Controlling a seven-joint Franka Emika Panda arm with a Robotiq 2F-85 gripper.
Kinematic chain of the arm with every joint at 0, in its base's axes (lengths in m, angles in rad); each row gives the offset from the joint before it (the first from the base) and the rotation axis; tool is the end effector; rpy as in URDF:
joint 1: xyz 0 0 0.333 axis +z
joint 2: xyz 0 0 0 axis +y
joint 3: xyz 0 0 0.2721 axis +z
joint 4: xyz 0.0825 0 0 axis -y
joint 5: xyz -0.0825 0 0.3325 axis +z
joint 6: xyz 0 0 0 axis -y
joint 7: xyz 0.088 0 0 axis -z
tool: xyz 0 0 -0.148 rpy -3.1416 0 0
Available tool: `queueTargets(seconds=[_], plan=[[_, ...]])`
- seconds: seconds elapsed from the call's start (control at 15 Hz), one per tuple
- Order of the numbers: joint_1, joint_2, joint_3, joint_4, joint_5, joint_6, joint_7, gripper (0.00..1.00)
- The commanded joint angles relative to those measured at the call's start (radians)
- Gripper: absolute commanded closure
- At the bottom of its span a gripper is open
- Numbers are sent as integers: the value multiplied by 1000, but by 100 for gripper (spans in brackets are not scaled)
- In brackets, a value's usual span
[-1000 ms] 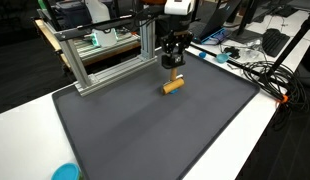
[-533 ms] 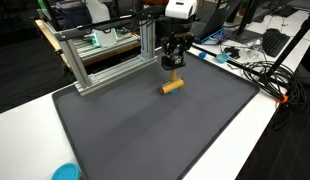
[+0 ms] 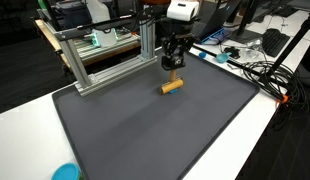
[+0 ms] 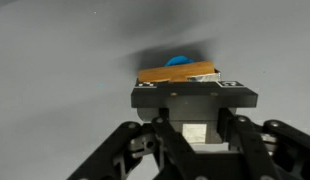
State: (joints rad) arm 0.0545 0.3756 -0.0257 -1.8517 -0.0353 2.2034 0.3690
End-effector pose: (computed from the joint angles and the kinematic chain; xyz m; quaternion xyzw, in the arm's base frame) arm 0.5746 0.0146 0.2683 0.9872 -0.1580 -0.0080 0.0208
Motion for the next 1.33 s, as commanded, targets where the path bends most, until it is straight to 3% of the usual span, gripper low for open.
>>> queueTargets(seconds=[0.0, 0.67, 0.73, 0.8, 0.93, 1.0, 1.27], plan=[[2, 76, -14, -28, -3, -46, 4, 78], [-4, 67, -6, -37, 11, -55, -28, 78], [6, 2, -7, 3, 3, -12, -8, 78], [6, 0, -7, 5, 3, -7, -8, 53], [6, 1, -7, 5, 3, -7, -8, 53], [6, 1, -7, 5, 3, -7, -8, 78], [-2, 10, 1, 1, 25, -47, -31, 78]])
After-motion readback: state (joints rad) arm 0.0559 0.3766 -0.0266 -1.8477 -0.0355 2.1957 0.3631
